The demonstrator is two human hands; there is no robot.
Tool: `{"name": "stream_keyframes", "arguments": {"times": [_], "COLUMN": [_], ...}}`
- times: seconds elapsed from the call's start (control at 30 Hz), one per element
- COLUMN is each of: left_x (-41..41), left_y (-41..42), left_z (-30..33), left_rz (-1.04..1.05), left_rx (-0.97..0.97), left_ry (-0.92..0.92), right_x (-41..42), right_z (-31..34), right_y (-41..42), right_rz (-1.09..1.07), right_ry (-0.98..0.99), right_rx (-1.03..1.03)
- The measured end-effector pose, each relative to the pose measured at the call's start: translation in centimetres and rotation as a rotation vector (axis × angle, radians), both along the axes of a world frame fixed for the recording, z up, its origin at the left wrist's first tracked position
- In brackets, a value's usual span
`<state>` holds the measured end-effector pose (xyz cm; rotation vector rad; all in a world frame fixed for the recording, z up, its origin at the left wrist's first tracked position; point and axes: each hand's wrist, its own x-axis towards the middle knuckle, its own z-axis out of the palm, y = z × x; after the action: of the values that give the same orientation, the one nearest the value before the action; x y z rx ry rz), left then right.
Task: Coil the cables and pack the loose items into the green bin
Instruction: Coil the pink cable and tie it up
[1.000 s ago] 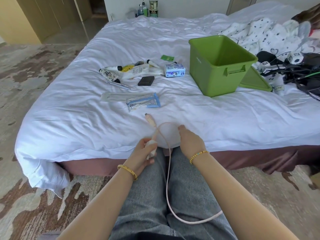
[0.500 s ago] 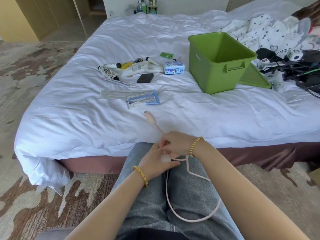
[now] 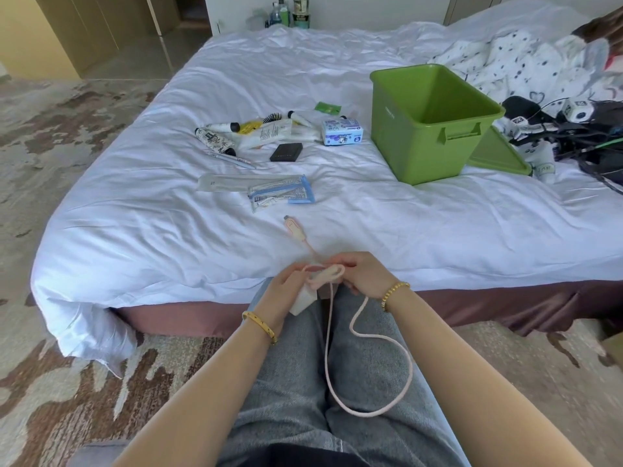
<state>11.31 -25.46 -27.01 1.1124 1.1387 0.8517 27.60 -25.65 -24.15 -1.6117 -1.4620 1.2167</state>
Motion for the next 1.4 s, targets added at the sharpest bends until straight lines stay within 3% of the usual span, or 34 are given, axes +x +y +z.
{"name": "stream_keyframes", "arguments": {"times": [0.1, 0.17, 0.27, 0.37, 0.6, 0.73, 0.93, 1.1, 1.27, 1.4], "left_x": [-0.4, -0.2, 0.5, 0.7, 1.8, 1.9, 1.9, 1.9, 1.9, 1.3], "left_y": [0.1, 0.2, -0.2, -0.5, -0.4, -0.3, -1.1, -0.6, -0.6, -0.9], "left_z": [0.0, -0.1, 0.0, -0.3, -1.5, -2.3, -2.6, -2.6, -1.8, -1.2], "left_rz": [0.102, 0.146, 0.185, 0.072, 0.117, -0.117, -0.441, -0.322, -0.161, -0.168], "left_rx": [-0.05, -0.038, 0.012, 0.094, 0.304, 0.431, 0.487, 0.479, 0.304, 0.285], "left_ry": [-0.178, -0.172, -0.047, 0.103, 0.419, 0.807, 0.9, 0.808, 0.633, 0.548], "right_x": [-0.8, -1.5, -2.6, -2.9, -2.4, -1.4, 0.1, 0.5, 0.4, 0.6], "right_z": [-0.7, -0.9, -0.9, -0.2, 0.8, 2.8, 3.4, 3.9, 3.6, 2.8], "right_y": [-0.6, -0.9, -1.0, -0.8, -1.0, -0.6, -0.8, -0.5, -0.3, -0.4], "right_rz": [0.061, 0.15, 0.26, 0.353, 0.474, 0.348, 0.442, 0.451, 0.398, 0.309], "right_ry": [-0.087, -0.22, -0.407, -0.586, -0.837, -0.773, -0.629, -0.42, -0.301, -0.434], "right_rx": [-0.058, -0.044, -0.002, 0.007, -0.03, 0.123, 0.02, -0.005, -0.012, 0.058]}}
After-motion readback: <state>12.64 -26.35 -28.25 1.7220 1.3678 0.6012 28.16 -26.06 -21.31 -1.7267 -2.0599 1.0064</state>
